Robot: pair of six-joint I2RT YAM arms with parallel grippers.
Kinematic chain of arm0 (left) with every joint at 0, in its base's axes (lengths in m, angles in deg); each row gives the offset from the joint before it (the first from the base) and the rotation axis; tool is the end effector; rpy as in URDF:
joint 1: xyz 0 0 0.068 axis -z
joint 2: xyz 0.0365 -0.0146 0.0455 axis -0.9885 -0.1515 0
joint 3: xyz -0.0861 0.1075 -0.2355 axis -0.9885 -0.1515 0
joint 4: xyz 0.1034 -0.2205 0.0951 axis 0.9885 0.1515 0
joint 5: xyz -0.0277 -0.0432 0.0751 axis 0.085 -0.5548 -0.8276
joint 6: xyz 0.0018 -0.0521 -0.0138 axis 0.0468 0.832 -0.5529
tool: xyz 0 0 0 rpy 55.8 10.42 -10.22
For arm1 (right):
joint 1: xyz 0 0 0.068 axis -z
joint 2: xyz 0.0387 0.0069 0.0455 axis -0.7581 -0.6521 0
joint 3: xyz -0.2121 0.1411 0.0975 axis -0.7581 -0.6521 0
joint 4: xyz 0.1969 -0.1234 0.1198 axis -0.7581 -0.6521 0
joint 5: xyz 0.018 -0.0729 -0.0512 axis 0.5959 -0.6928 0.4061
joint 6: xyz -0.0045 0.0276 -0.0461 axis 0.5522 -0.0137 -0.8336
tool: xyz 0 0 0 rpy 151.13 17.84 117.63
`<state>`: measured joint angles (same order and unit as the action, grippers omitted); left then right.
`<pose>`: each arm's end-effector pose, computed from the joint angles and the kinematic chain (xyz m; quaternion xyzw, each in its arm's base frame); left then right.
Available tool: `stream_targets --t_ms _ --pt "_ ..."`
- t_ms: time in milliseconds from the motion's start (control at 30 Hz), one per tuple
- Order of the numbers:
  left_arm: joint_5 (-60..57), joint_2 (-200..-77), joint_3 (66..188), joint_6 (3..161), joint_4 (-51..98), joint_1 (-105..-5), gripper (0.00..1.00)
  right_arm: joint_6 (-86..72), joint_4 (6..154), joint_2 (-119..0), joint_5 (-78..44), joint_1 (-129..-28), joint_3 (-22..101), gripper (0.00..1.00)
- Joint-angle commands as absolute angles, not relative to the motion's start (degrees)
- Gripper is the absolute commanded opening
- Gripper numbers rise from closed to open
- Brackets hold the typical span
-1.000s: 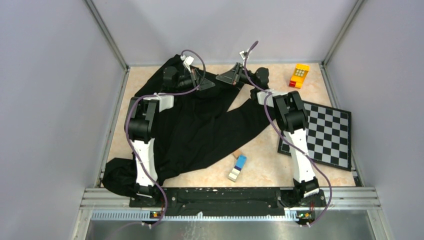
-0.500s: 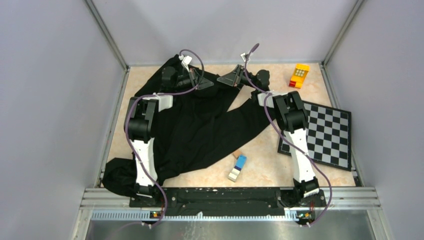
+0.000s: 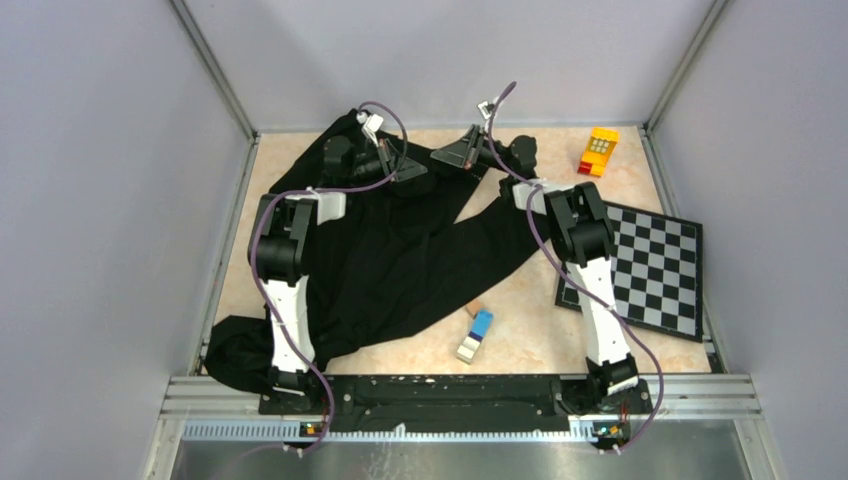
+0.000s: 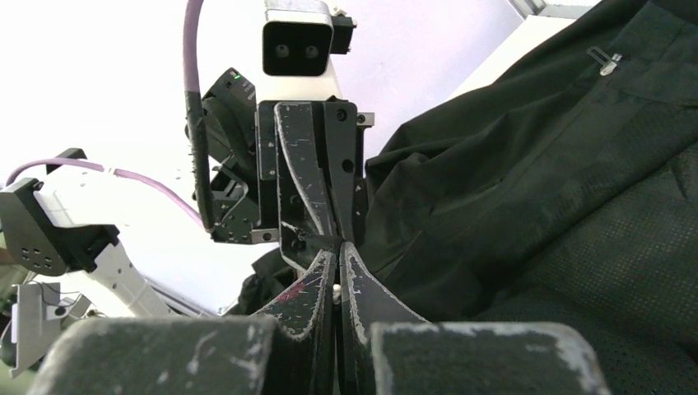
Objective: Zip up the jacket
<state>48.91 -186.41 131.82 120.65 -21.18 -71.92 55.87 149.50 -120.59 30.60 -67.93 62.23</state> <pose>0.4589 -0.1067 0.2002 0.1163 0.6951 -0.6063 0.3684 0.4956 0.1977 0.1889 -0.1459 0.5970 0.6985 0.3666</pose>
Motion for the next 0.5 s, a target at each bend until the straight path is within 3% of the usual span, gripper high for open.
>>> stream_targets --t_ms 0,167,333,433,467 --pt "49.2 -185.3 130.9 119.9 -23.3 -72.2 0.00 58.1 153.4 -120.5 28.1 -68.6 66.1 0.00" --pt "48.5 -184.6 131.8 117.5 -19.3 -72.4 0.01 57.2 150.4 -121.0 28.9 -68.7 66.7 0.00" --pt "42.9 -179.7 133.7 105.3 -3.9 -74.2 0.43 50.2 130.3 -119.6 32.3 -68.1 69.1 0.00" --pt "36.1 -177.4 135.4 98.7 5.1 -75.7 0.60 45.7 115.3 -118.1 32.6 -68.0 70.4 0.00" --pt "33.5 -177.0 136.1 97.5 7.6 -76.3 0.79 44.7 112.2 -117.7 32.6 -68.0 70.8 0.00"
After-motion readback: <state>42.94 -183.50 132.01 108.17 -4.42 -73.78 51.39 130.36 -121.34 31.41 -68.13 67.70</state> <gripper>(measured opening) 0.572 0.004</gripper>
